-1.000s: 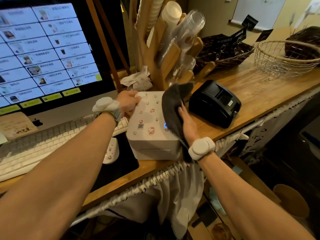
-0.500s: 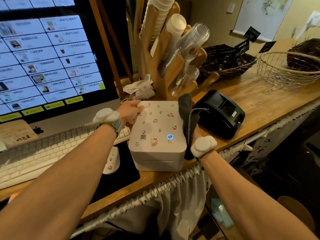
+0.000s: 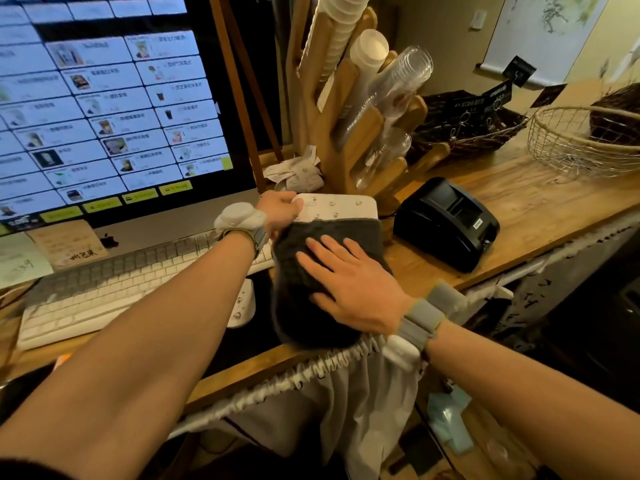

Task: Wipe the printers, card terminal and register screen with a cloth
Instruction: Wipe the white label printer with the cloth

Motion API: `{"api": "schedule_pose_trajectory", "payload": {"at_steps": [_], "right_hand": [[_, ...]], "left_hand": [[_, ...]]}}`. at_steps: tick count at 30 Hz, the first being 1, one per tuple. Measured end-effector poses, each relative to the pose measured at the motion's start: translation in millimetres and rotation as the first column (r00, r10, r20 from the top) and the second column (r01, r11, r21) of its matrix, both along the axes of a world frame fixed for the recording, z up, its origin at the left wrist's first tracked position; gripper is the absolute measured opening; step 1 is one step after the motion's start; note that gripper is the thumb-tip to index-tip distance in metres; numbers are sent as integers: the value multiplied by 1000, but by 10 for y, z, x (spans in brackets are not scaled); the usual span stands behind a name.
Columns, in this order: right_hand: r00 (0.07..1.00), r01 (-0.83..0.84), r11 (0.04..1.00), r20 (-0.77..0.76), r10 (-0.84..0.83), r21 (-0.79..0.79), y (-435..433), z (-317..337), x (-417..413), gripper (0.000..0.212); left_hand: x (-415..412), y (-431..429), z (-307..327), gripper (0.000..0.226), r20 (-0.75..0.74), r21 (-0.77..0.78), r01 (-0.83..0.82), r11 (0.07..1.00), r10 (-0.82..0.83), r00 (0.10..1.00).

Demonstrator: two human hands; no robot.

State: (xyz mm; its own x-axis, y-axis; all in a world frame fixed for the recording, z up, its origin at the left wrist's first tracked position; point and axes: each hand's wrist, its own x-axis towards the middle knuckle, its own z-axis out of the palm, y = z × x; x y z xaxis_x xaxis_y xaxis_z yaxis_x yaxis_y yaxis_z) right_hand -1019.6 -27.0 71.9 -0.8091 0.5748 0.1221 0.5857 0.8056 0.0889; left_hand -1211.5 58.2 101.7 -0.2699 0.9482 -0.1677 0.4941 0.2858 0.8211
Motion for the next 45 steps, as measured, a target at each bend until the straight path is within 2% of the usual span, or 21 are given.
{"api": "schedule_pose_trajectory", "payload": {"at_steps": [3,5,9,13,17,19,21,24,27,30,32,34,35,37,38,40,41,43,45], "right_hand": [[994,-109,991,6,109,76,53,67,-352,64],[986,-161,983,63,156,89,-18,43,-284,61],[990,-140,983,50,135,118,99,32,-22,64],[984,-170,980,79,162,106,25,55,-503,61],[979,-205,968,46,200,147,65,-16,-71,70],[978,-205,965,60,197,161,45,-10,-15,73],[975,-215,968,84,205,128,48,30,-191,72],[972,-234,972,32,234,-14,134,140,-305,65],[969,-247,954,-62,240,-168,201,233,-244,52],[930,-231,904,-355,96,-360,228,453,-353,27],[857,-193,856,-507,-91,-480,343,633,-404,20],[736,-198,771,-611,-290,-605,501,807,-416,19],[661,-238,706,-644,-385,-667,575,890,-440,20],[505,-345,582,-668,-546,-736,675,1018,-524,20],[429,-390,549,-673,-602,-739,723,1067,-575,18],[349,-391,575,-694,-629,-718,828,1105,-640,16],[362,-346,612,-703,-613,-711,874,1072,-634,15],[449,-195,677,-679,-581,-709,951,898,-562,18],[593,23,734,-582,-557,-679,1020,629,-459,29]], "left_hand": [[39,-29,43,37,19,15,2,1000,-2,1000],[30,-21,69,35,37,5,13,1000,-13,999],[5,23,102,26,55,-13,23,1000,-23,998],[11,12,65,55,-39,-82,129,988,-133,990],[-11,41,0,53,48,-57,105,993,-102,994],[-20,53,-23,50,-6,-38,116,993,-116,993],[-2,40,-9,47,-106,-35,147,988,-150,983],[14,-39,50,44,-224,-35,175,984,-179,958],[-71,-167,77,45,-233,-123,105,987,-131,964],[-185,-254,158,54,0,-200,-65,978,66,998],[-274,-267,245,57,30,-125,-96,988,100,995],[-333,-306,346,58,159,-20,-20,1000,23,987],[-359,-338,404,64,290,10,71,997,-71,954],[-377,-418,475,69,514,25,231,973,-211,831],[-386,-448,490,66,528,30,260,965,-236,816],[-406,-457,460,48,381,44,229,972,-228,896],[-433,-456,426,34,290,66,169,983,-182,940],[-513,-452,343,12,195,140,-25,990,-3,981],[-561,-444,208,8,139,193,-206,959,181,974]]}}
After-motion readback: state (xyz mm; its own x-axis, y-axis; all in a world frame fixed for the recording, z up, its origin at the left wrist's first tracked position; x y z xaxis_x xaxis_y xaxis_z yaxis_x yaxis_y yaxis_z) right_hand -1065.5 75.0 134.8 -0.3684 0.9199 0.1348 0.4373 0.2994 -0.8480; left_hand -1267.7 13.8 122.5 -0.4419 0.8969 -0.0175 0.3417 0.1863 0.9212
